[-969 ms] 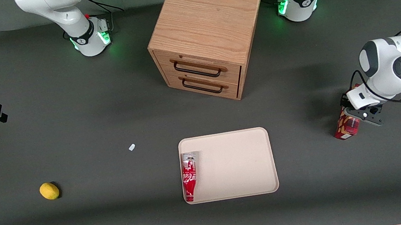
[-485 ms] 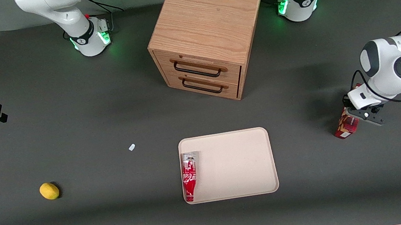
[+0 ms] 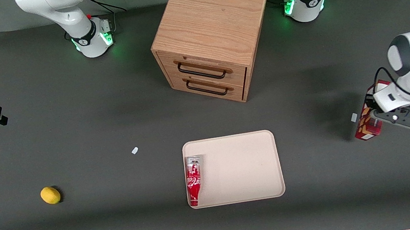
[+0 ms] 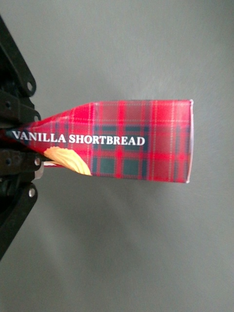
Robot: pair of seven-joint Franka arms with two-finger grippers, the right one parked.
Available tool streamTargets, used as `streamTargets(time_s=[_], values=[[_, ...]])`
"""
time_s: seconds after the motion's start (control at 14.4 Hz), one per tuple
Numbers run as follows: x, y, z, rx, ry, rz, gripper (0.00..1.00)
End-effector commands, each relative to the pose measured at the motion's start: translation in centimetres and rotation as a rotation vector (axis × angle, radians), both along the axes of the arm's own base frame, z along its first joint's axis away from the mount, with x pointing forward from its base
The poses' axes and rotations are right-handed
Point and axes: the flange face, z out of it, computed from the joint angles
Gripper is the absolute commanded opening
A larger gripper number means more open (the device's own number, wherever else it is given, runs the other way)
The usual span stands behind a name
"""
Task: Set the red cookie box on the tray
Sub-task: 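Close the left gripper on the cookie box, then lift the cookie box and carry it with the left gripper onto the tray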
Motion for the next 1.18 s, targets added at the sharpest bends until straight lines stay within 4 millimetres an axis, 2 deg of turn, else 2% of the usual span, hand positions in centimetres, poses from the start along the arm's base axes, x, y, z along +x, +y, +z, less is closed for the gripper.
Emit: streamTargets(time_s=[0.0,0.14,0.21,0.28,0.42,0.62,0.76,0.9,1.11], values=[[2.1,-1.8,7.7,-0.024,-0.004,0.023,0.00],[3.5,-4.2,12.2,-0.023,0.003,0.127,0.00],[4.2,-6.4,13.8,-0.024,0.008,0.171,0.00],[4.6,-8.8,15.3,-0.030,0.005,0.222,0.00],[5.4,-13.9,16.5,-0.041,0.002,0.340,0.00],[7.1,-20.6,15.9,-0.072,-0.006,0.485,0.00],[8.3,-24.9,14.8,-0.092,-0.014,0.575,0.00],[9.7,-27.9,13.2,-0.114,-0.022,0.649,0.00],[11.3,-31.0,10.2,-0.138,-0.047,0.663,0.00]])
